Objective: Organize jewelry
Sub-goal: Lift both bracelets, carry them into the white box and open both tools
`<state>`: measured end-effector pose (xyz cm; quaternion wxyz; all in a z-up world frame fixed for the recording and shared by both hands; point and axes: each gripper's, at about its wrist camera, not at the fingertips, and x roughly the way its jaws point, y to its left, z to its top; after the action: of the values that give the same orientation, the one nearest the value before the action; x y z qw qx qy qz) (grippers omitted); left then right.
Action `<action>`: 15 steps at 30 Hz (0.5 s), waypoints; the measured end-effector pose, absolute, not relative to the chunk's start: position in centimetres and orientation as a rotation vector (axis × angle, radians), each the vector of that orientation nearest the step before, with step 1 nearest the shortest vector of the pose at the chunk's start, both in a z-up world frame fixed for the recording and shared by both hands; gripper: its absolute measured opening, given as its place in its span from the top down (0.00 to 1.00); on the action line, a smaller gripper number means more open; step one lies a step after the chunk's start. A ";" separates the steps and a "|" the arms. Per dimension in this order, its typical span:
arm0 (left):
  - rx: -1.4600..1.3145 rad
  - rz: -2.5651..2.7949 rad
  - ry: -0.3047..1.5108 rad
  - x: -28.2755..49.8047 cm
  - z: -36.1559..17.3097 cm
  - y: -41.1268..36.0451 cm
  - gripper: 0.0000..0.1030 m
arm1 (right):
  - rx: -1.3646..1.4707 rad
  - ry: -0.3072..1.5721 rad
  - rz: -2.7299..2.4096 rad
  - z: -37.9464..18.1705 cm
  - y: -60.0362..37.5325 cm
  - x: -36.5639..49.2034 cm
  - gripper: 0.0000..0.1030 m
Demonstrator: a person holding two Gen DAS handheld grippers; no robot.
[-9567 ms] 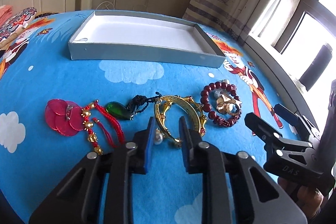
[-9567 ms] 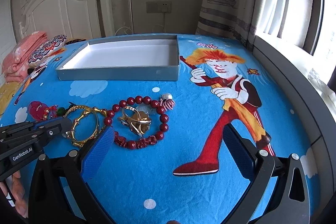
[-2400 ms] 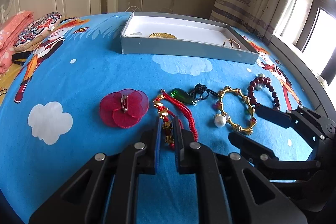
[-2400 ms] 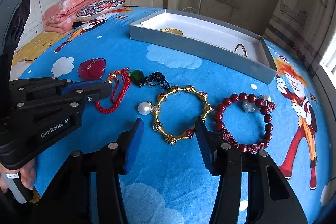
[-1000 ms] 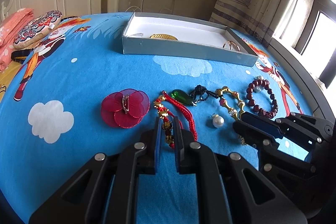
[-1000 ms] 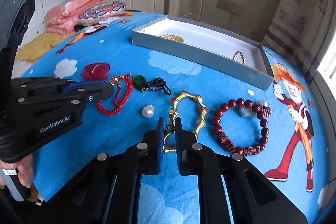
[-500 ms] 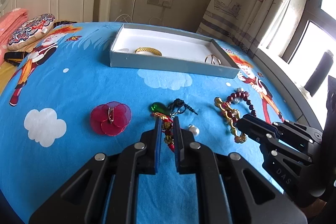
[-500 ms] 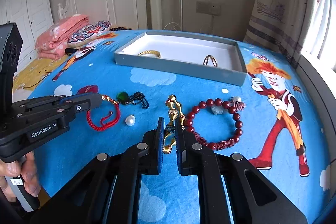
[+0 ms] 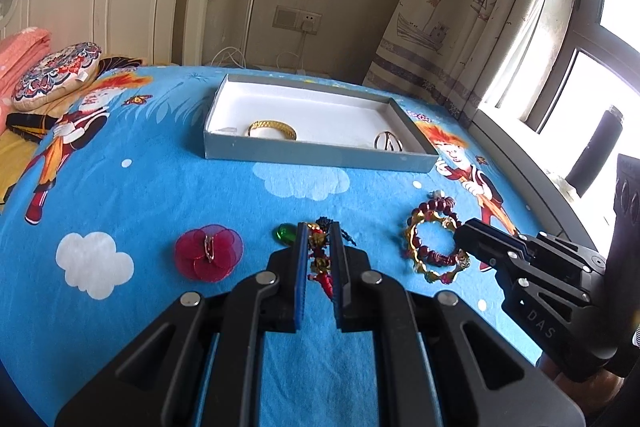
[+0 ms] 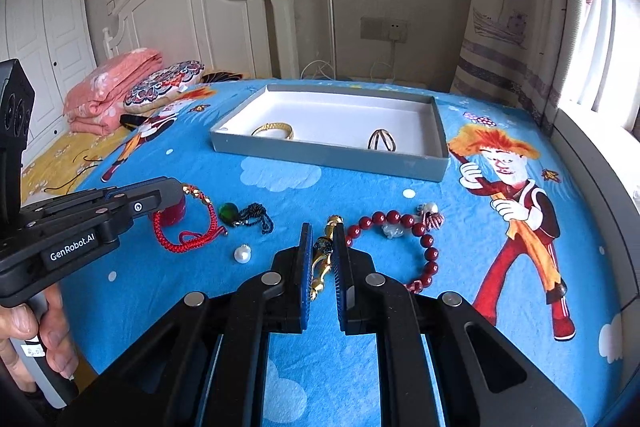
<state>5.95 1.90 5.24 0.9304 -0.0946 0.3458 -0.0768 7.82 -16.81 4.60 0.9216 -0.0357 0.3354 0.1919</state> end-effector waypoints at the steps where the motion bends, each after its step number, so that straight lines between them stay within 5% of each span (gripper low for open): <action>1: -0.193 -0.158 0.704 6.0 5.4 1.9 0.90 | -0.072 0.687 0.393 4.8 -16.9 7.9 0.90; 15: -0.173 -0.165 0.637 7.3 8.5 1.7 0.90 | -0.055 0.631 0.376 7.7 -16.8 9.2 0.90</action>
<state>7.27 1.70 8.53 0.9427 -0.0848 0.3123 -0.0808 9.20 -16.77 7.65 0.9330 -0.0268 0.3083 0.1838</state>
